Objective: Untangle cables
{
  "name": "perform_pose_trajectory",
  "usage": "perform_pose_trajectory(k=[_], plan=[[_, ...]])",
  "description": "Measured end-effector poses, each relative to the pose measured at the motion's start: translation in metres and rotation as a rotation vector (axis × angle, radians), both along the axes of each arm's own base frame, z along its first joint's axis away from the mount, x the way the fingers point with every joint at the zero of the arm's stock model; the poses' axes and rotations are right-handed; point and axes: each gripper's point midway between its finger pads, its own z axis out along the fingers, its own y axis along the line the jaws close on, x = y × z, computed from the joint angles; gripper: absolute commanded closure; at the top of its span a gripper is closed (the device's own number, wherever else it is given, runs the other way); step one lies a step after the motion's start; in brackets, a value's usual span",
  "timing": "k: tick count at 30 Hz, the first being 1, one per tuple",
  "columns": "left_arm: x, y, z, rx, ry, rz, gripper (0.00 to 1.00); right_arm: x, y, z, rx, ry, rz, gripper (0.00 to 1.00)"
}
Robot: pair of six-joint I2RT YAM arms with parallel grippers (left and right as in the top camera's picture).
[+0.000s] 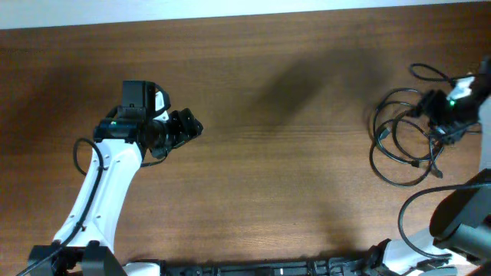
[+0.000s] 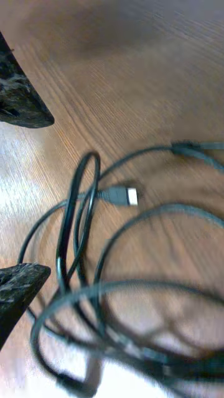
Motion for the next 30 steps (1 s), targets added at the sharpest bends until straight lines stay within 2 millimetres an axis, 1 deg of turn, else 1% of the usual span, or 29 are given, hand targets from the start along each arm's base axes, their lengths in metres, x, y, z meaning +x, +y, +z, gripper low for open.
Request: perform_pose_trajectory(k=[2,3,6,7,8,9,10,11,12,13,14,15,16,17,19,21,22,23,24,25,26,27,28,29,30], plan=[[0.002,0.000,0.001,-0.001,-0.011,0.000,0.18,0.012,0.017,0.001,-0.005,-0.025,0.066,0.30],[0.005,0.000,0.002,0.000,-0.024,-0.005,0.18,0.020,0.030,0.003,0.002,-0.051,0.114,0.30],[0.014,-0.001,0.006,0.017,-0.086,-0.050,0.18,0.046,0.081,0.009,0.026,-0.139,0.283,0.28],[0.019,-0.003,0.009,0.026,-0.118,-0.078,0.14,0.052,0.097,0.011,0.025,-0.160,0.336,0.27],[0.022,-0.004,0.011,0.042,-0.148,-0.113,0.11,0.058,0.122,0.013,0.025,-0.191,0.423,0.25],[0.025,-0.008,0.013,0.058,-0.182,-0.154,0.04,0.062,0.146,0.015,0.023,-0.217,0.505,0.25],[0.028,-0.015,0.015,0.088,-0.223,-0.215,0.01,0.062,0.179,0.016,0.024,-0.236,0.619,0.25],[0.029,-0.020,0.016,0.114,-0.244,-0.255,0.01,0.058,0.203,0.016,0.021,-0.246,0.716,0.25],[0.030,-0.022,0.015,0.158,-0.262,-0.286,0.01,0.054,0.220,0.015,0.004,-0.248,0.790,0.25],[0.030,-0.023,0.014,0.205,-0.270,-0.304,0.01,0.049,0.232,0.012,-0.032,-0.235,0.847,0.25],[0.028,-0.020,0.011,0.257,-0.261,-0.315,0.01,0.042,0.233,0.007,-0.090,-0.190,0.864,0.25],[0.022,-0.013,0.005,0.297,-0.228,-0.315,0.01,0.035,0.228,0.002,-0.147,-0.132,0.850,0.25],[0.015,-0.008,0.001,0.319,-0.190,-0.317,0.01,0.029,0.222,-0.001,-0.174,-0.087,0.823,0.25],[0.004,-0.002,-0.006,0.343,-0.135,-0.325,0.01,0.021,0.212,-0.004,-0.202,-0.029,0.787,0.25],[-0.007,0.005,-0.011,0.370,-0.082,-0.332,0.01,0.013,0.201,-0.006,-0.229,0.025,0.744,0.25],[-0.015,0.008,-0.014,0.377,-0.049,-0.335,0.01,0.009,0.198,-0.004,-0.237,0.040,0.731,0.25],[-0.019,0.009,-0.015,0.379,-0.029,-0.335,0.01,0.007,0.197,0.001,-0.243,0.037,0.726,0.25],[-0.028,0.011,-0.018,0.380,0.009,-0.342,0.01,0.005,0.196,0.009,-0.247,0.017,0.719,0.25],[-0.038,0.013,-0.021,0.382,0.052,-0.350,0.01,0.006,0.196,0.020,-0.257,-0.022,0.709,0.25],[-0.042,0.014,-0.022,0.382,0.071,-0.354,0.01,0.008,0.196,0.032,-0.269,-0.078,0.699,0.25],[-0.045,0.014,-0.021,0.383,0.077,-0.355,0.01,0.006,0.195,0.046,-0.282,-0.141,0.688,0.25],[-0.046,0.015,-0.018,0.382,0.060,-0.352,0.01,0.006,0.194,0.057,-0.295,-0.208,0.675,0.24],[-0.050,0.016,-0.012,0.382,0.030,-0.346,0.01,-0.001,0.193,0.061,-0.303,-0.235,0.670,0.20],[-0.054,0.017,-0.005,0.383,-0.012,-0.337,0.01,-0.006,0.192,0.065,-0.311,-0.276,0.663,0.19],[-0.057,0.018,0.003,0.383,-0.068,-0.326,0.01,-0.012,0.190,0.069,-0.321,-0.326,0.653,0.15]])
